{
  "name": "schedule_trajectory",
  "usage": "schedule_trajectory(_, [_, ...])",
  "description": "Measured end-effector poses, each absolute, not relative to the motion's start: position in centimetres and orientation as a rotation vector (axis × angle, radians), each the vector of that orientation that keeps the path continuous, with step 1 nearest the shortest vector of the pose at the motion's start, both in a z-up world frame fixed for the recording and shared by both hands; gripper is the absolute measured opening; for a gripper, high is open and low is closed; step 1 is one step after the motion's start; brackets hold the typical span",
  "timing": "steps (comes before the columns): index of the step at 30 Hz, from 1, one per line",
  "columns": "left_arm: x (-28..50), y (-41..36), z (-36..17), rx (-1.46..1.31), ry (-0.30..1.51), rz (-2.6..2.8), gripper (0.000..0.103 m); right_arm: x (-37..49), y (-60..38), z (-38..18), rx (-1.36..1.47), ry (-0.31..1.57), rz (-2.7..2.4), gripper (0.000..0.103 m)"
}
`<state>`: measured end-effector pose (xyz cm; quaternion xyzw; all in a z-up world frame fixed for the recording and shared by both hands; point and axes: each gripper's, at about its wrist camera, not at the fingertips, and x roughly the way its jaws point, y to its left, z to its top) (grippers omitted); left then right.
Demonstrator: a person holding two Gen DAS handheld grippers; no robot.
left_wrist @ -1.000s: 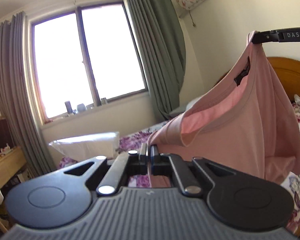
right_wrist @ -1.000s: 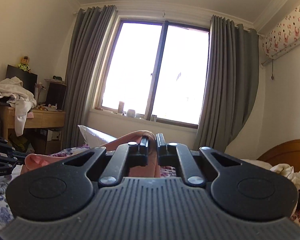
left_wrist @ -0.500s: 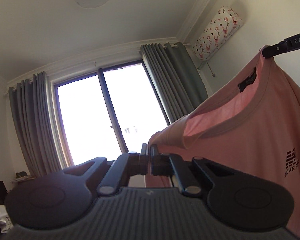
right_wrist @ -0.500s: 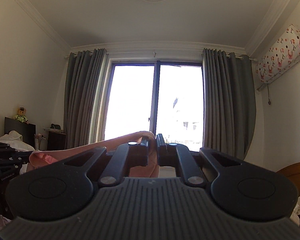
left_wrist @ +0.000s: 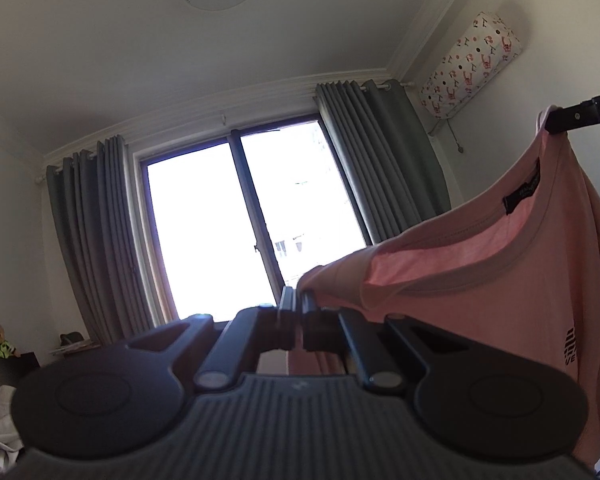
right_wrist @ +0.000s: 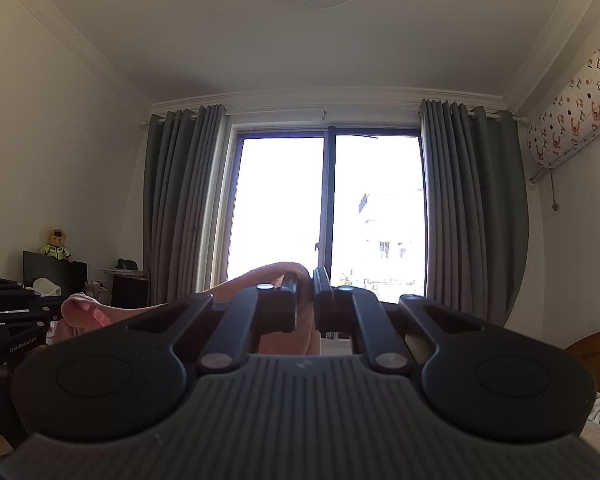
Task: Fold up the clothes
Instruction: 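Raise the T-shirt high with both grippers to shake it open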
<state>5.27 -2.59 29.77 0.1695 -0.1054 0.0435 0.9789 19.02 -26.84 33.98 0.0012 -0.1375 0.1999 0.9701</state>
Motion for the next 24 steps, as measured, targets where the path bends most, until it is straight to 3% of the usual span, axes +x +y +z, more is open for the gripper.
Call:
schedule_trajectory(9, [1.5, -3.3, 34.8, 0.386, -0.328, 0.108, 0.002, 14.6, -27.4, 41.4, 0.052, -0.352, 0.409, 0.007])
schedule_trajectory(15, [0.1, -4.2, 34.9, 0.445, -0.372, 0.128, 0.002, 11.3, -28.4, 45.3, 0.071, -0.384, 0.434, 0.007])
schedule_trajectory(24, [2.6, -3.7, 34.8, 0.495, -0.335, 0.099, 0.002, 11.0, -29.0, 46.6, 0.062, -0.357, 0.492, 0.007])
